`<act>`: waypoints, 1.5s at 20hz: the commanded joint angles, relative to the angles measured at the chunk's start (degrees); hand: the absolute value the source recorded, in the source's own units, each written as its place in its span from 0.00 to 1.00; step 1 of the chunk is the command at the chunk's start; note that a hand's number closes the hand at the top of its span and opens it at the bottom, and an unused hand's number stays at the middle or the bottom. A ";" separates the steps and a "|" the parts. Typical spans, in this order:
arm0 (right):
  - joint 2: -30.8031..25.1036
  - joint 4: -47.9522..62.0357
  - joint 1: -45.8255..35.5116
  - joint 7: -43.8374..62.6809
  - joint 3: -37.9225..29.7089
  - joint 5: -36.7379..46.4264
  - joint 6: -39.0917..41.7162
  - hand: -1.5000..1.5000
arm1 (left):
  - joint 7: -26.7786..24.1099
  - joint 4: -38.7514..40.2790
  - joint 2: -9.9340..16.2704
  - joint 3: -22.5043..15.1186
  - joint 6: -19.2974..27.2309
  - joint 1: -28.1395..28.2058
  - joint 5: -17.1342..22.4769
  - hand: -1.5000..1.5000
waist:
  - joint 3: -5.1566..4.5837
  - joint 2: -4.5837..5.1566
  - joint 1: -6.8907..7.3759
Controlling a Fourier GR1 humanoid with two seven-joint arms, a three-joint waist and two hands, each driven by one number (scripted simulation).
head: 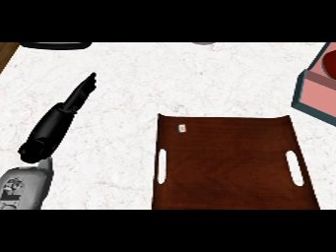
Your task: Pick the can from the tray and place it in the cardboard box
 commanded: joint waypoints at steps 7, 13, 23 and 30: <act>-8.07 20.53 -3.29 -12.74 6.22 8.16 2.57 0.00 | 1.37 1.66 -1.08 -0.22 0.73 -2.61 -0.63 0.50 | 0.11 0.55 0.44; -7.28 25.20 -6.41 -24.51 5.69 6.76 3.91 0.00 | 0.05 3.03 -1.00 -0.10 -0.40 -3.37 0.12 0.50 | 0.22 0.99 1.14; -6.64 38.10 -13.47 -13.46 -21.63 -21.42 15.69 0.00 | 1.68 0.39 0.09 1.03 -0.97 -2.66 1.11 0.50 | 0.30 0.32 0.04; -14.72 39.67 -11.39 -5.88 -27.92 -27.72 16.12 0.00 | 2.14 -1.43 0.44 1.07 -2.11 -3.34 2.10 0.50 | 0.50 1.27 1.47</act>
